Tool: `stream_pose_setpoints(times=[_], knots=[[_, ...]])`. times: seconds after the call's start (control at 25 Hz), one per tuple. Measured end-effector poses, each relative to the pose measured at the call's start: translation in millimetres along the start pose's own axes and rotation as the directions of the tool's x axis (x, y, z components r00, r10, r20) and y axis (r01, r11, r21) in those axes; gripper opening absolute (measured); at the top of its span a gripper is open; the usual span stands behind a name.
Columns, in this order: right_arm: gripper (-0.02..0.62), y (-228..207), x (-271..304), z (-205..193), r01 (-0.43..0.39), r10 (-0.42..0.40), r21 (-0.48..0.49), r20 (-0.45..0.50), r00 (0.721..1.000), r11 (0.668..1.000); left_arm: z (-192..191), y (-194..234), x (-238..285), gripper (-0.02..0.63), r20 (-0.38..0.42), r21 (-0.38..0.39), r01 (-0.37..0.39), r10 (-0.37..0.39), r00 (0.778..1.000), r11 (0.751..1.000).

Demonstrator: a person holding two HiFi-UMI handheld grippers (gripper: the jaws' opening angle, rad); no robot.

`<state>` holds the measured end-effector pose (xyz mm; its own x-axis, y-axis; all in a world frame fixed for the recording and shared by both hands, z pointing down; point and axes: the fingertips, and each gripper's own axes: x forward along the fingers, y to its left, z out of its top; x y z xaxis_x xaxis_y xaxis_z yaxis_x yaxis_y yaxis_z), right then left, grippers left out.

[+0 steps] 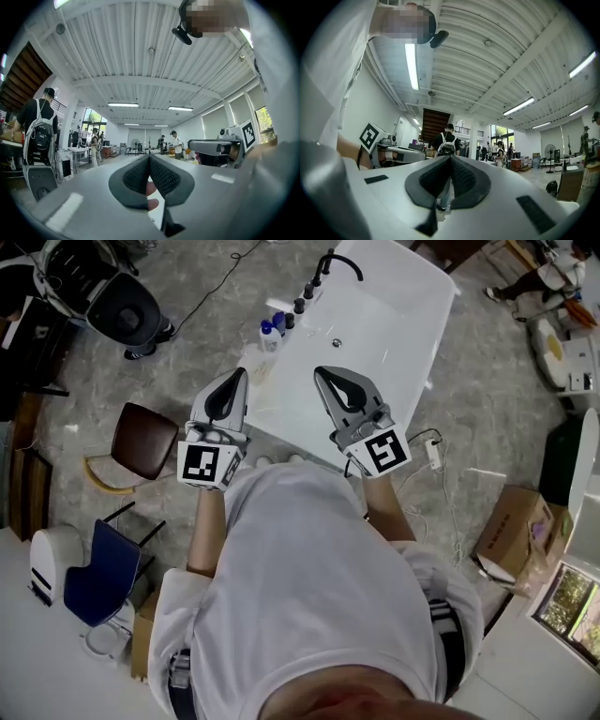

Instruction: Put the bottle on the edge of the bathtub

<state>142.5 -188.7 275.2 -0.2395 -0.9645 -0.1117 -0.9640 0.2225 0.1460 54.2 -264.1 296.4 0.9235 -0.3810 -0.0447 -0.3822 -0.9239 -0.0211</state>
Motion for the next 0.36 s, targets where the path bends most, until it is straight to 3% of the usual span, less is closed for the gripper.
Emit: stream_pose_setpoints(times=[0.36], knots=[[0.000,-19.0,0.3,-2.8,-0.029,0.028,0.040,0.020,0.999,0.999,-23.8,-0.9,-0.6,-0.003,-0.056,-0.006,-0.023,0.023,0.998,1.000]])
